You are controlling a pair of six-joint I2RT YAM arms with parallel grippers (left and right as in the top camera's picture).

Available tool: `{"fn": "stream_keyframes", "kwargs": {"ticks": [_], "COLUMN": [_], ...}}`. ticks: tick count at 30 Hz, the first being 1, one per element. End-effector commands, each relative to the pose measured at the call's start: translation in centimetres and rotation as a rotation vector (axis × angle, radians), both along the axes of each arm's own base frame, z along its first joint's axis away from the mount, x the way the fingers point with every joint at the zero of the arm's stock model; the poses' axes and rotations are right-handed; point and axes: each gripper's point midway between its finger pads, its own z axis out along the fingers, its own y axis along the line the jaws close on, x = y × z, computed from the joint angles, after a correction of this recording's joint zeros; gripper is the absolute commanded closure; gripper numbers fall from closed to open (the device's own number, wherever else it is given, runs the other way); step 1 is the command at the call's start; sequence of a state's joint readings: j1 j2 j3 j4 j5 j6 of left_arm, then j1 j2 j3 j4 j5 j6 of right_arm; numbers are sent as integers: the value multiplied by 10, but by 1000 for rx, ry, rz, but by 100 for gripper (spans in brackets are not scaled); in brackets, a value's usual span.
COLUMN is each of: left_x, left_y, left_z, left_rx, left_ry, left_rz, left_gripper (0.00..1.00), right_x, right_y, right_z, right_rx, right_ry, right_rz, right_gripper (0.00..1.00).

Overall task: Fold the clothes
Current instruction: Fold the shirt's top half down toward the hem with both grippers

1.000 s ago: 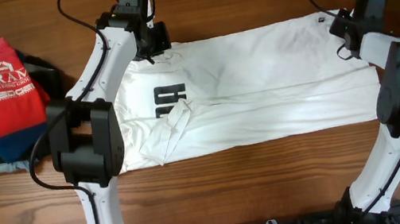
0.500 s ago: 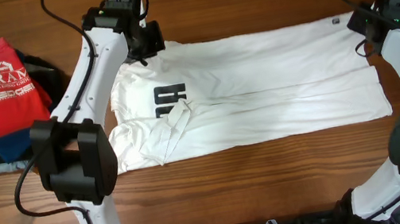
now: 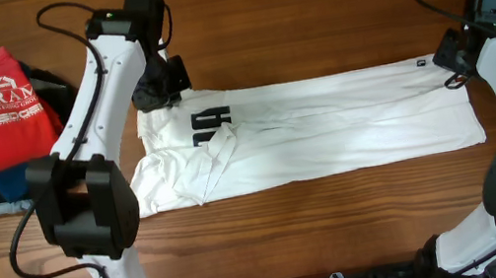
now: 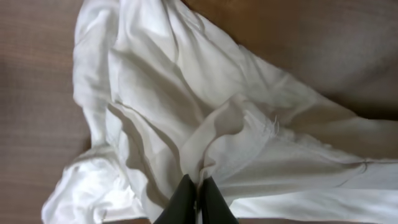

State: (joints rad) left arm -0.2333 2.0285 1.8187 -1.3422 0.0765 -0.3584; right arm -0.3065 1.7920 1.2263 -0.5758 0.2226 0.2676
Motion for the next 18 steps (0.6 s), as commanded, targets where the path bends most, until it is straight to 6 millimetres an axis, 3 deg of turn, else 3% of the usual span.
{"fn": "stream_keyframes", "kwargs": {"ticks": [1,10,18], "left_x": [-17,-69,-84], "left_y": [4,7,1], "left_z": [14,21,21], "left_rx": [-9,-6,20], "left_ry": [35,252,299], "left_rz": [25,29,-8], "left_gripper": [96,96,96], "right_x": [-9,-41,-59], "right_y": [-9,-16,-21], "right_z": [23,21,20], "right_rx": [-64,-108,-142], "right_ry": [-13,104,169], "right_rz": [-25,-101,-150], "right_gripper": [96,96,96]}}
